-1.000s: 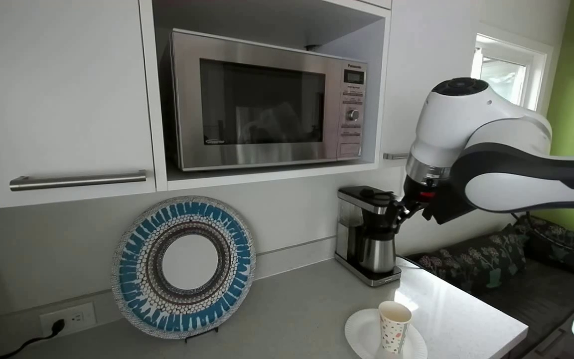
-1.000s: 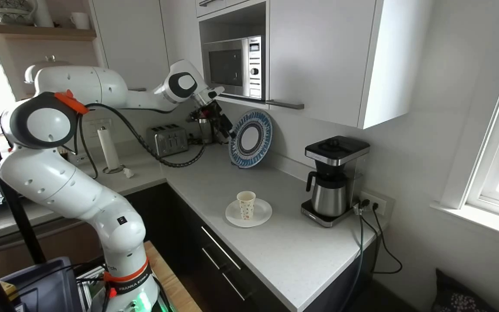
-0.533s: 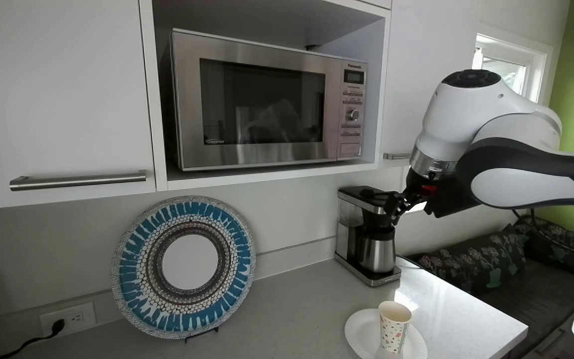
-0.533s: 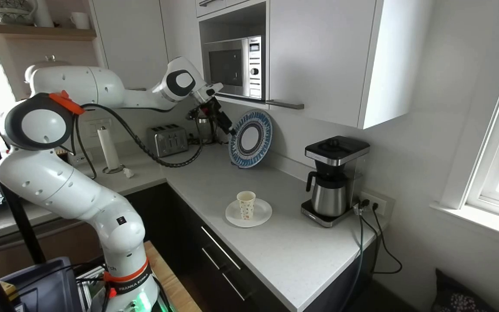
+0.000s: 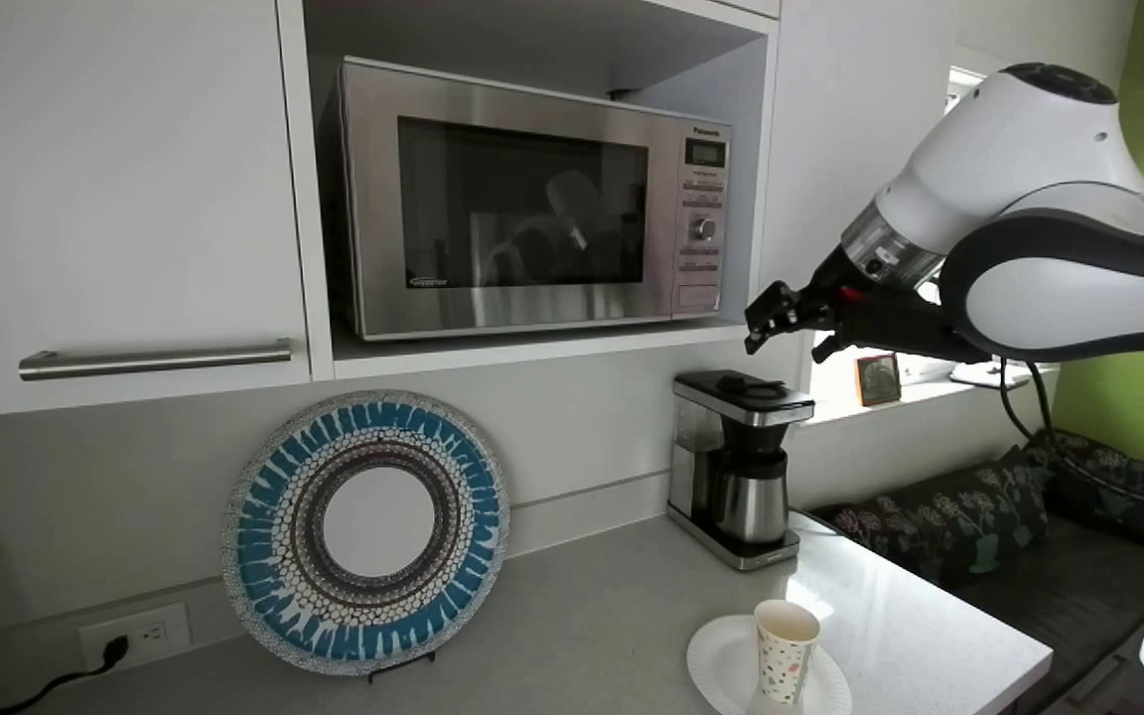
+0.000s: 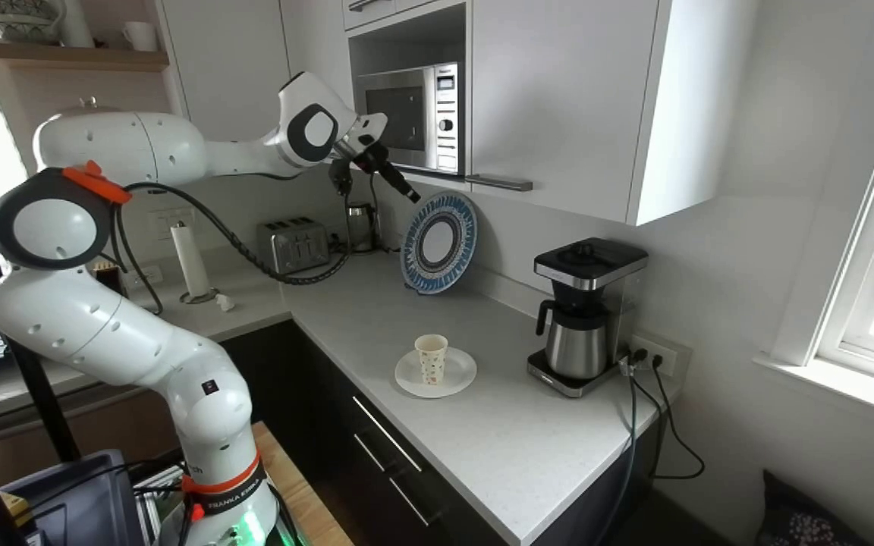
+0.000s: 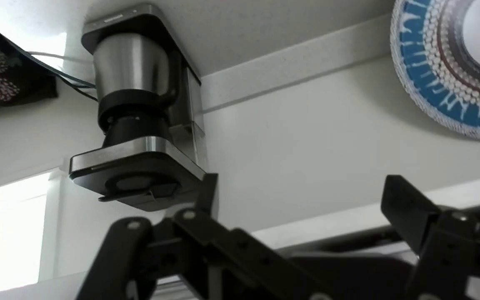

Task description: Push the bottom silver button on the right side of the microwave and open the microwave door fully

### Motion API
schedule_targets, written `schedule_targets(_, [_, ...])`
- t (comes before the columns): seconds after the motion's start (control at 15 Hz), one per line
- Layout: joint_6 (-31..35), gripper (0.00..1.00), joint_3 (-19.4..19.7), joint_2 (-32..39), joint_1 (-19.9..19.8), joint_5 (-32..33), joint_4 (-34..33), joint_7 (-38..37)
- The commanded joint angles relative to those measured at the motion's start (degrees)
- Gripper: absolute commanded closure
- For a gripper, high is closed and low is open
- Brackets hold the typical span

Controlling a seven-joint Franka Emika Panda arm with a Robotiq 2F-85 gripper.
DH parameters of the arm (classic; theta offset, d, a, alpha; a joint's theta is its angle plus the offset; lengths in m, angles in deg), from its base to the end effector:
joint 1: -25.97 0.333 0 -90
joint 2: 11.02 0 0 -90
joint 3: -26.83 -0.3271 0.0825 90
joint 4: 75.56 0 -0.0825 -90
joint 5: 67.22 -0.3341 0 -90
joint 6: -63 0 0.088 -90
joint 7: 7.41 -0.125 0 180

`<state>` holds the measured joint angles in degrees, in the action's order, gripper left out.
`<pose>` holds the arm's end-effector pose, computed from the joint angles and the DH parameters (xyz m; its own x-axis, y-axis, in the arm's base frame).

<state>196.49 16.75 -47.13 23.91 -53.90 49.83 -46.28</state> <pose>0.3545 0.0694 0.7012 0.6025 -0.3535 0.7156 -0.3580 -0.9210 -0.1536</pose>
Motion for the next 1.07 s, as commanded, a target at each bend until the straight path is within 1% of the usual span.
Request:
schedule_targets(0.0, [8.1,0.00,-0.7,-1.7,-2.8,-3.8,2.0,-4.4])
schedule_targets(0.07, [10.9,0.09,-0.9,-1.8,-3.4,-4.5,2.4,-5.6])
schedule_targets(0.13, [13.5,0.26,-1.2,-1.6,-4.3,-4.9,2.7,-6.9])
schedule_targets(0.4, [21.2,0.58,-2.4,-0.4,-7.1,-6.6,3.6,-10.8])
schedule_targets(0.53, [23.5,0.74,-3.2,0.2,-8.3,-7.2,3.9,-12.5])
schedule_targets(0.67, [26.0,0.87,-4.0,1.2,-9.2,-7.7,3.9,-13.8])
schedule_targets(0.73, [27.3,0.96,-4.3,1.6,-9.3,-8.0,3.9,-14.1])
schedule_targets(0.8, [28.7,0.99,-4.8,2.2,-9.7,-8.1,3.8,-14.8])
schedule_targets(1.0, [31.2,1.00,-5.9,4.0,-10.6,-8.3,3.5,-15.6])
